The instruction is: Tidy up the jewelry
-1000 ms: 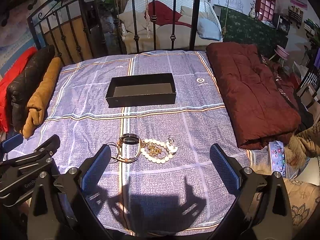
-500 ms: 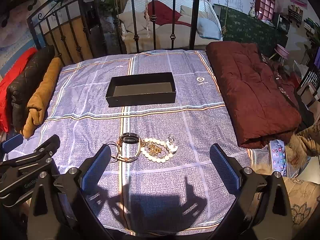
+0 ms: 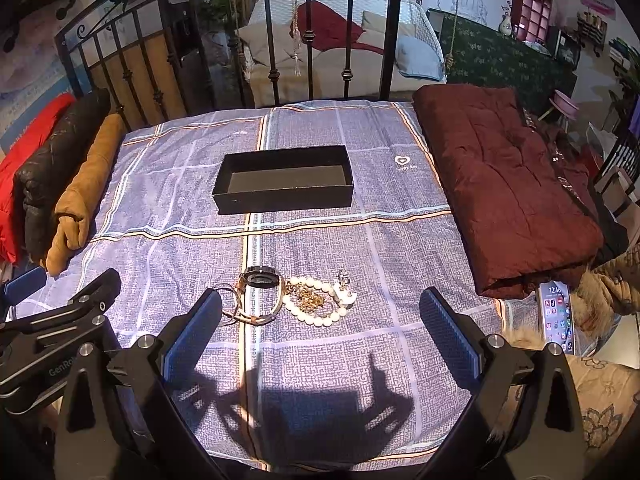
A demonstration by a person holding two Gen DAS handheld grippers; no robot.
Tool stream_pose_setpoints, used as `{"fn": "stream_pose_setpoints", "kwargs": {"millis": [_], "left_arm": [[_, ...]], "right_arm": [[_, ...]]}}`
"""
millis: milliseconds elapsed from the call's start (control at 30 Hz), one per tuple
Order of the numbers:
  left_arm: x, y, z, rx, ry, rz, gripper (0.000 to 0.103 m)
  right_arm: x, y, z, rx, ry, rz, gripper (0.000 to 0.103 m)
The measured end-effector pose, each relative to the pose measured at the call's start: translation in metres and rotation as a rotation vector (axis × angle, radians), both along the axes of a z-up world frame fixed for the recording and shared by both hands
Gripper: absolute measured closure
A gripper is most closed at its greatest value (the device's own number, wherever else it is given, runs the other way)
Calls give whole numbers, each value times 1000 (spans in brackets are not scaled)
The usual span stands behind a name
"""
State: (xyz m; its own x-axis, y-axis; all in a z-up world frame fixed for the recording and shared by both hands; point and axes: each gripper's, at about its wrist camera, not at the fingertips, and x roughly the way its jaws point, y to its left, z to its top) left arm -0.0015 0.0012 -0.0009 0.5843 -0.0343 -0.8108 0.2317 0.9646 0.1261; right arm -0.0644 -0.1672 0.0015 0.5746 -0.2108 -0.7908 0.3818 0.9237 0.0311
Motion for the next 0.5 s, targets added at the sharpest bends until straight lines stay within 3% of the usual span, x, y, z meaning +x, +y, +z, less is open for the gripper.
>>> {"fn": "stream_pose_setpoints", "kwargs": {"millis": [500], "left_arm": [[2, 0, -3, 0, 8, 0, 6]], "right_arm": [[2, 2, -3, 4, 9, 1, 6]]}}
